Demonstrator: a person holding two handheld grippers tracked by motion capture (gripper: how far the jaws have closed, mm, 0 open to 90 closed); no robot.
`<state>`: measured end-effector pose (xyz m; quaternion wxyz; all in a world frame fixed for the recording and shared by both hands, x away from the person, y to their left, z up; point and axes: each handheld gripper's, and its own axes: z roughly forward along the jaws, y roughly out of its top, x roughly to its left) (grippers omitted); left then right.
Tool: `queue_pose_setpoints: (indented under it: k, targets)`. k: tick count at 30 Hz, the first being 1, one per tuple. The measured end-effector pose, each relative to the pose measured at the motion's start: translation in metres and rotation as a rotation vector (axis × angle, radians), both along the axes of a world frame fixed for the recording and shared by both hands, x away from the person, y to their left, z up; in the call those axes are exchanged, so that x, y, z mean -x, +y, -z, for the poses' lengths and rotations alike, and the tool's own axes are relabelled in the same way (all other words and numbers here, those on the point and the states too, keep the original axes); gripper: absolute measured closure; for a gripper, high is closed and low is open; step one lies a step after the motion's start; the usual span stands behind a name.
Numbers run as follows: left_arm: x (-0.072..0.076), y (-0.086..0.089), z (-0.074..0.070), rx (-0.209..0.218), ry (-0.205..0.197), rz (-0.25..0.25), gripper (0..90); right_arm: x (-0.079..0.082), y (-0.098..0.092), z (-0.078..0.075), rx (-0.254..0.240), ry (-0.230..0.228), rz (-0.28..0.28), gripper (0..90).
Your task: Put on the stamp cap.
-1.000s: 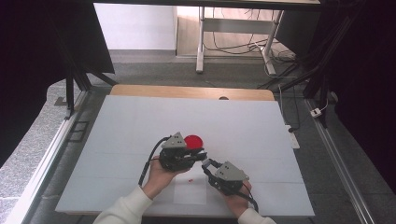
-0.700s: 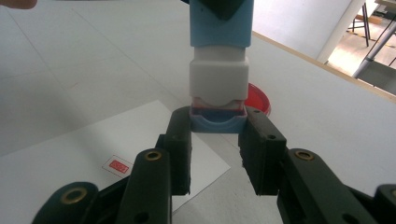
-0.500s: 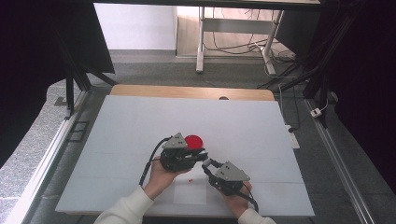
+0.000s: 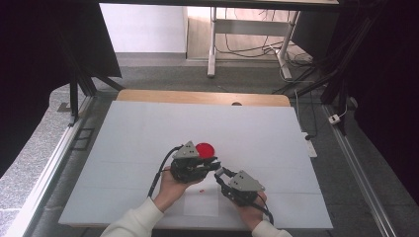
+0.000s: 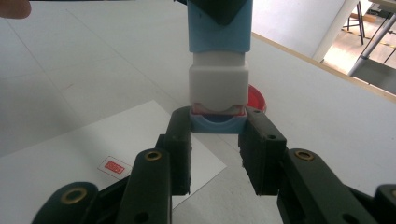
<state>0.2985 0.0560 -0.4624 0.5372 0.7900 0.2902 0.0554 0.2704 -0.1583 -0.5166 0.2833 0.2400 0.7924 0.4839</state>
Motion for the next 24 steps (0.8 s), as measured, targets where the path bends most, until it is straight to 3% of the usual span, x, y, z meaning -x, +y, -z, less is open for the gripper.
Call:
queue_pose_setpoints:
  k: [24]
  targets:
    - [0.0008,0.0,0.001,0.023,0.006,-0.015,74.8,0.0002,-0.0015,-0.0005,-0.003,-0.015,0.009,64.6]
